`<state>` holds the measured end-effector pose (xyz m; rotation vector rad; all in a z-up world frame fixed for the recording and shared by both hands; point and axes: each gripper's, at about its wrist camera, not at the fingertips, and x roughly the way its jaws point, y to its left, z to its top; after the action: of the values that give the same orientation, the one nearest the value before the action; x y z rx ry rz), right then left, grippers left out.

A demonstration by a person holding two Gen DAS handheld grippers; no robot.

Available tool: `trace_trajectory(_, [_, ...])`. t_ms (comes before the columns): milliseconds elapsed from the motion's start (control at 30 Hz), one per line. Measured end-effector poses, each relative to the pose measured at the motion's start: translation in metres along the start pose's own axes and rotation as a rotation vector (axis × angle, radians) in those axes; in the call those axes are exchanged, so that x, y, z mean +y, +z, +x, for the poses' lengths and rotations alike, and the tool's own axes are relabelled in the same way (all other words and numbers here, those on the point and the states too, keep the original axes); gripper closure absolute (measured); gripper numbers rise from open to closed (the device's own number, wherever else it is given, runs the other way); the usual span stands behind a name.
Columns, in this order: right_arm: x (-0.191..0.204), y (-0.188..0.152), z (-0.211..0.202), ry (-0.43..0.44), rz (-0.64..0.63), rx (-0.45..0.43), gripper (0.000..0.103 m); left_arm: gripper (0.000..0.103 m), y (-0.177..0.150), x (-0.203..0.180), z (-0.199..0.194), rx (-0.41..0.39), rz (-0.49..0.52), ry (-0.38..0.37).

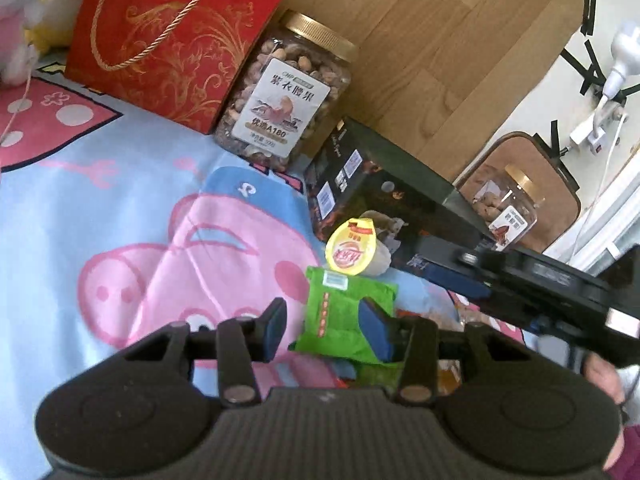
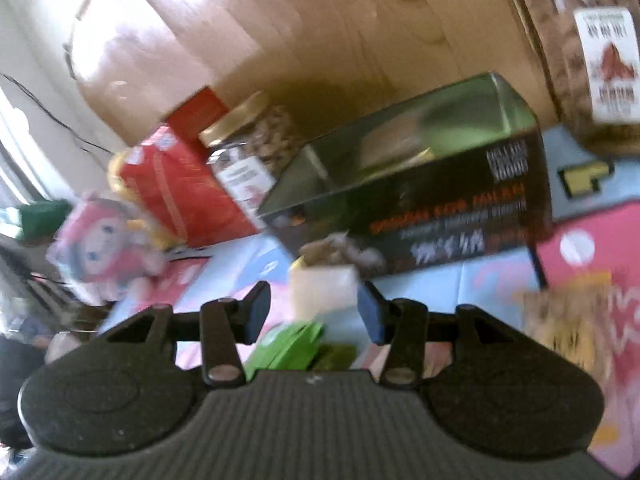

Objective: Organize snacks
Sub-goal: 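Grasp the white jelly cup with the right gripper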

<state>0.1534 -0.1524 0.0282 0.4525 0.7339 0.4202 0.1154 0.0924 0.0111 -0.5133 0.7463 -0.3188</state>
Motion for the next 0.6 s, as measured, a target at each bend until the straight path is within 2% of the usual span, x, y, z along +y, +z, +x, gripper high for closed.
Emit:
trace_trajectory(67, [0.005, 0.001, 0.013, -0.018, -0.035, 0.012, 0.035, 0.062, 0.001, 0.000, 0.001, -0.002, 0.007, 0.005])
trace_trajectory(133, [0.014, -0.001, 0.024, -0.031, -0.087, 0.030, 0.026, 0.062, 0.002, 0.002, 0.001, 0.001, 0.006, 0.004])
trace_trajectory(167, [0.019, -0.002, 0.029, -0.039, -0.118, 0.038, 0.026, 0.062, 0.002, 0.004, 0.001, 0.004, 0.000, 0.001])
trace_trajectory(200, [0.023, -0.004, 0.034, -0.052, -0.143, 0.043, 0.027, 0.062, 0.003, 0.007, 0.001, 0.006, -0.008, -0.002])
trace_trajectory(233, [0.025, -0.004, 0.041, -0.068, -0.159, 0.049, 0.035, 0.062, 0.004, 0.009, 0.000, 0.008, -0.019, -0.005])
trace_trajectory(267, [0.026, -0.004, 0.047, -0.086, -0.175, 0.067, 0.054, 0.062, 0.004, 0.011, -0.001, 0.008, -0.029, -0.010])
trace_trajectory(333, [0.023, -0.005, 0.048, -0.089, -0.180, 0.081, 0.055, 0.062, 0.004, 0.013, -0.007, 0.001, -0.043, -0.028])
trace_trajectory(400, [0.020, -0.006, 0.037, -0.072, -0.155, 0.055, 0.055, 0.062, 0.003, 0.013, -0.015, -0.012, -0.038, -0.041])
trace_trajectory(500, [0.018, -0.010, 0.000, 0.020, -0.117, -0.018, 0.055, 0.062, 0.001, 0.011, -0.027, -0.019, -0.036, -0.076])
trace_trajectory(600, [0.018, -0.026, -0.050, 0.113, -0.103, -0.063, 0.055, 0.058, -0.006, 0.003, -0.041, -0.013, -0.017, -0.152])
